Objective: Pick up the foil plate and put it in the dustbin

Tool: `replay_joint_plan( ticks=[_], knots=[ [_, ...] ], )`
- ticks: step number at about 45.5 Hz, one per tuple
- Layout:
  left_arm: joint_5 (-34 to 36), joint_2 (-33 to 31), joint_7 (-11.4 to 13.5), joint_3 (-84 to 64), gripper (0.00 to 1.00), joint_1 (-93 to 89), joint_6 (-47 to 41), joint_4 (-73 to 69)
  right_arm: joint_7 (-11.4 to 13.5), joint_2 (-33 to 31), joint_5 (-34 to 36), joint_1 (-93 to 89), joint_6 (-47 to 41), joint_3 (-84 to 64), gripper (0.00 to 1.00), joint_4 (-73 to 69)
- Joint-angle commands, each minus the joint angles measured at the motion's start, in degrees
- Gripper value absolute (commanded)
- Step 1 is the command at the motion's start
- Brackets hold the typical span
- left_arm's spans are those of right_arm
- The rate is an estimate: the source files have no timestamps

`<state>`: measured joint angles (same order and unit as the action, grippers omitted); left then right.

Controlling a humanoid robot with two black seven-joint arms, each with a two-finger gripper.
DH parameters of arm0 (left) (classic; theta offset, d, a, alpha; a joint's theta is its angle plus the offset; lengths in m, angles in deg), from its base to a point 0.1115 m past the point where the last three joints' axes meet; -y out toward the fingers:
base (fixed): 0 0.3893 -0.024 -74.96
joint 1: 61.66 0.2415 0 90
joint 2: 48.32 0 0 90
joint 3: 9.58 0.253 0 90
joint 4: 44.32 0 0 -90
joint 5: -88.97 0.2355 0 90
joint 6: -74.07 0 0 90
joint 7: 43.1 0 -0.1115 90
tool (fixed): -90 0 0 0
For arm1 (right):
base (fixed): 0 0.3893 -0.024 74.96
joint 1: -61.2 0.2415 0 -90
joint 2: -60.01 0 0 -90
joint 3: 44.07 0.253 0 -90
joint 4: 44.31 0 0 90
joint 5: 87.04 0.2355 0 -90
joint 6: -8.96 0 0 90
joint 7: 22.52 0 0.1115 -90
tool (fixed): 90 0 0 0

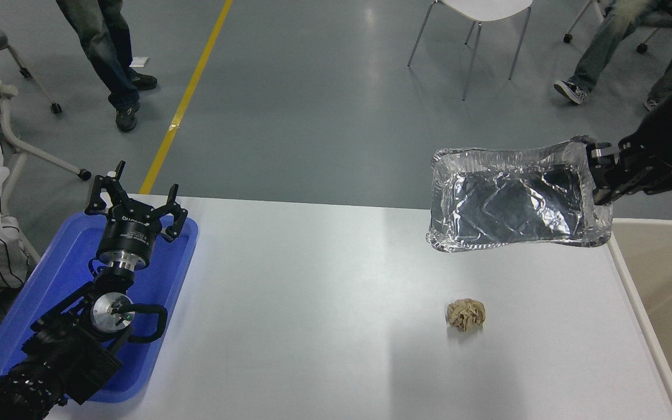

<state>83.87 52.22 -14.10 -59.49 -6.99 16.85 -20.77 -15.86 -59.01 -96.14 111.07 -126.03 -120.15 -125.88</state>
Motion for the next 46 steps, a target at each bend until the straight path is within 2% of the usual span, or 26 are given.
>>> replay_joint_plan(
  ticks=[1,11,21,36,46],
  knots=[
    [0.0,0.0,0.0,-0.01,1.0,0.0,0.0,0.0,-0.07,0.37,-0.04,1.73,-0.01,-1.88,0.0,0.0],
    [0.0,0.0,0.0,-0.01,1.0,0.0,0.0,0.0,0.02,0.11,-0.04,1.64,-0.01,-2.75,0.0,0.09],
    [0.0,0.0,0.0,-0.01,1.0,0.0,0.0,0.0,0.02,-2.79,-0.74,0.67,-0.01,-7.06,0.0,0.62],
    [0.0,0.0,0.0,-0.01,1.0,0.0,0.0,0.0,0.19,-15.27,-1.36,-3.45,-0.01,-12.77,0.0,5.01],
    [0.0,0.0,0.0,-0.01,1.0,0.0,0.0,0.0,0.37,-21.68,-4.26,-9.87,-0.01,-14.62,0.0,12.39]
  ],
)
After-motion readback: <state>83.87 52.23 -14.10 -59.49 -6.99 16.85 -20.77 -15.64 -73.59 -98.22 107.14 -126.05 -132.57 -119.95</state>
